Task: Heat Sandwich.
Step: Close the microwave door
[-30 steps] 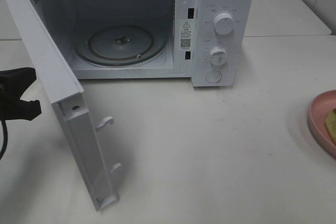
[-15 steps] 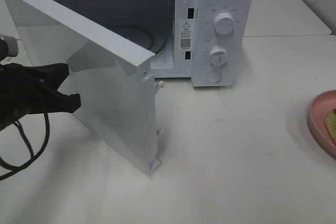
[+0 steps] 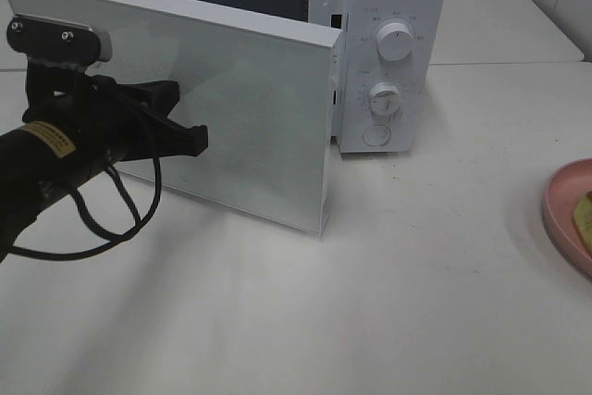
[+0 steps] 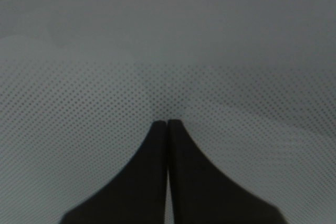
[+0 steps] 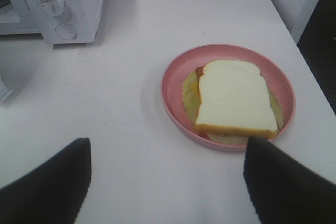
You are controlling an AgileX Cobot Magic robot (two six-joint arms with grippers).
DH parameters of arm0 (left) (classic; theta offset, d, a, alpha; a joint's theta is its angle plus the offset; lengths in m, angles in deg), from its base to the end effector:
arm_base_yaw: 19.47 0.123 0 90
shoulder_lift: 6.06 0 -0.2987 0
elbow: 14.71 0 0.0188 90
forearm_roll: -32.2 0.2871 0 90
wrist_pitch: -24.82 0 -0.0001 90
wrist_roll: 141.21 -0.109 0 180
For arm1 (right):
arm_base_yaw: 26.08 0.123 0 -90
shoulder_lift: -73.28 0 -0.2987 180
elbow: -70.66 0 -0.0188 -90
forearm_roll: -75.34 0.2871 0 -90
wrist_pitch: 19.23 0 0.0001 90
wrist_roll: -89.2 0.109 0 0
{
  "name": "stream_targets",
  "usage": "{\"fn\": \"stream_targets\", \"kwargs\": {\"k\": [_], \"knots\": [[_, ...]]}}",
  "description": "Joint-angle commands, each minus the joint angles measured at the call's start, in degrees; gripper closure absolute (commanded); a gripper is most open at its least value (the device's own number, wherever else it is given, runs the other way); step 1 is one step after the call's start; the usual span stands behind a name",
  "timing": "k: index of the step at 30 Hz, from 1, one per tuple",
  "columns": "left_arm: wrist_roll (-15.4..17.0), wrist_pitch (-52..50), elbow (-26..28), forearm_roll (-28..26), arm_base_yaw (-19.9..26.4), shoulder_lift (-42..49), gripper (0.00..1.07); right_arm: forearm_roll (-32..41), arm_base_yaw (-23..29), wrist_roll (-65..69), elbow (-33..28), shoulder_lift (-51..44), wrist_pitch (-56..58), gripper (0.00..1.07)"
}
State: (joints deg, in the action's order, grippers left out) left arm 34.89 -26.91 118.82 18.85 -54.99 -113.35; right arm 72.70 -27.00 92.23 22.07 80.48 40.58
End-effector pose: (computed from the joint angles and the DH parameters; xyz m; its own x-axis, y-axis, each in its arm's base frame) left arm 0.2858 -0.1798 0.1352 -0.2130 0.0580 -0.9753 0.4122 0.9104 -0.0358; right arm 0.0286 -0.0048 0.2903 -0.4299 0.0366 -0.9021 0.0647 0.9979 0.0096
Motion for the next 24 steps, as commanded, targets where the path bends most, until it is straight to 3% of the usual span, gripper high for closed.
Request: {"fn": "stream_targets", "kwargs": {"k": [1, 5, 10, 14, 24], "knots": [[-0.29, 1.55, 2.35, -0.86, -0.4, -0.29, 1.06, 0.17, -0.4, -0.63, -0.06, -1.49, -0.29, 0.31], [-0.23, 3.15, 5.5, -0.92, -0.74, -1.66, 1.06, 0.17, -0.4, -0.63, -0.06, -1.49, -0.29, 0.31], [-3.15, 4.07, 9.57, -4.13, -2.98, -4.07, 1.06, 0.17, -0.4, -0.63, -0.06, -1.49, -0.29, 0.31], [-11.52, 4.98, 14.95, -14.04, -6.53, -7.16, 1.06, 0.17, -0.4, -0.63, -0.06, -1.49, -0.29, 0.31], [-15.24, 8.19, 22.69, -18.16, -7.73, -10.89, 1.06, 0.17, -0.4, -0.63, -0.06, -1.49, -0.29, 0.31]]}}
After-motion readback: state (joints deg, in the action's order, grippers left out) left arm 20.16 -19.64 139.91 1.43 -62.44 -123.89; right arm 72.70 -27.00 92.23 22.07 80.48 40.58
